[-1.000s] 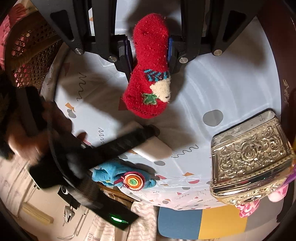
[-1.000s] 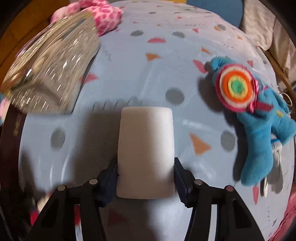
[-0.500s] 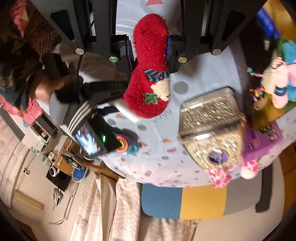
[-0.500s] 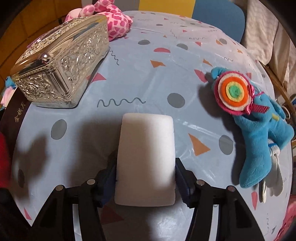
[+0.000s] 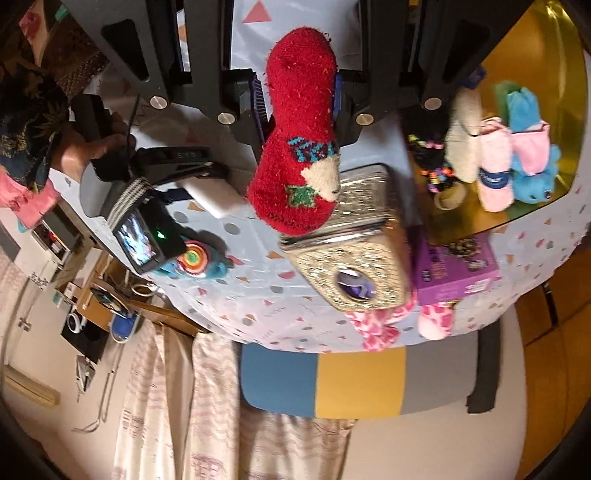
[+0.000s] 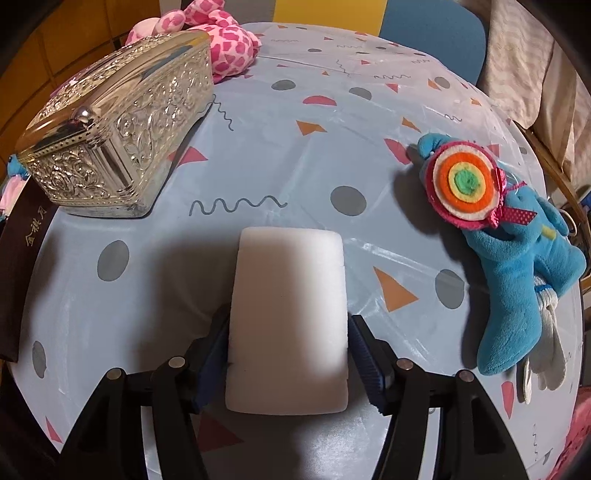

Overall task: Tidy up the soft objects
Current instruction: 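Lower the red sock into the gold tray with the left tool while the right tool holds the block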

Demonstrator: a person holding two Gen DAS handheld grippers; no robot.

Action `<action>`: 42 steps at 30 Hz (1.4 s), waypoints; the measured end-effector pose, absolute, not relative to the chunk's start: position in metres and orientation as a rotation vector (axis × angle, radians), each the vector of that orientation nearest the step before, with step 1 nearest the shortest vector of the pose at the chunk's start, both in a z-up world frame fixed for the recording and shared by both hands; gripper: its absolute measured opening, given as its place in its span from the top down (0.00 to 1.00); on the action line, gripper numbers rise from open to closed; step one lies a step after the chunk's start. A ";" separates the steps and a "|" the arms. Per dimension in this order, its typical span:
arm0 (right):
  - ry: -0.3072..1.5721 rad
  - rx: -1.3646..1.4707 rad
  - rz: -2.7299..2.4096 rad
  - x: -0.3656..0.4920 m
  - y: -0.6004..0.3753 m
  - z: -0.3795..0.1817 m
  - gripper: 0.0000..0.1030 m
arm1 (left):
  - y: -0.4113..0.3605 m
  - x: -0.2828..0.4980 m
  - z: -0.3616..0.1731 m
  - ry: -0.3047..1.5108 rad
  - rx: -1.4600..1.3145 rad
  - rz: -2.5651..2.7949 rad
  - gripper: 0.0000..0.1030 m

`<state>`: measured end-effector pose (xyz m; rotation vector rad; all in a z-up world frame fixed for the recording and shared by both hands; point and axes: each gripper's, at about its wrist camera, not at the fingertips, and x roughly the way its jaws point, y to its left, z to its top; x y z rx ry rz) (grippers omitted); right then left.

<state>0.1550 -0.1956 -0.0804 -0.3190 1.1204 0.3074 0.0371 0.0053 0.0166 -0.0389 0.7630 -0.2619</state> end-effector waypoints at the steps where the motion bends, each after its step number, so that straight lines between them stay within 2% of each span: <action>1: 1.118 -0.324 0.311 0.154 -0.195 -0.080 0.41 | 0.010 0.037 0.017 0.761 -0.040 -0.250 0.73; 12: 1.100 -0.341 0.316 0.150 -0.194 -0.080 0.41 | 0.061 0.033 0.010 0.795 -0.086 -0.137 0.73; 25: 1.065 -0.417 0.321 0.144 -0.188 -0.078 0.43 | 0.233 0.009 -0.006 0.849 -0.304 0.209 0.73; 33: 1.075 -0.405 0.321 0.145 -0.190 -0.077 0.43 | 0.254 0.024 -0.025 0.911 -0.340 0.254 0.72; 36: 1.079 -0.399 0.321 0.147 -0.191 -0.077 0.43 | 0.261 0.037 -0.032 0.930 -0.330 0.280 0.66; 38: 1.081 -0.398 0.320 0.147 -0.191 -0.077 0.43 | 0.264 0.046 -0.036 0.937 -0.319 0.283 0.50; 40: 1.081 -0.397 0.321 0.147 -0.191 -0.077 0.43 | 0.266 0.052 -0.038 0.934 -0.288 0.294 0.47; 42: 1.082 -0.396 0.320 0.147 -0.190 -0.078 0.43 | 0.265 0.057 -0.041 0.931 -0.262 0.297 0.37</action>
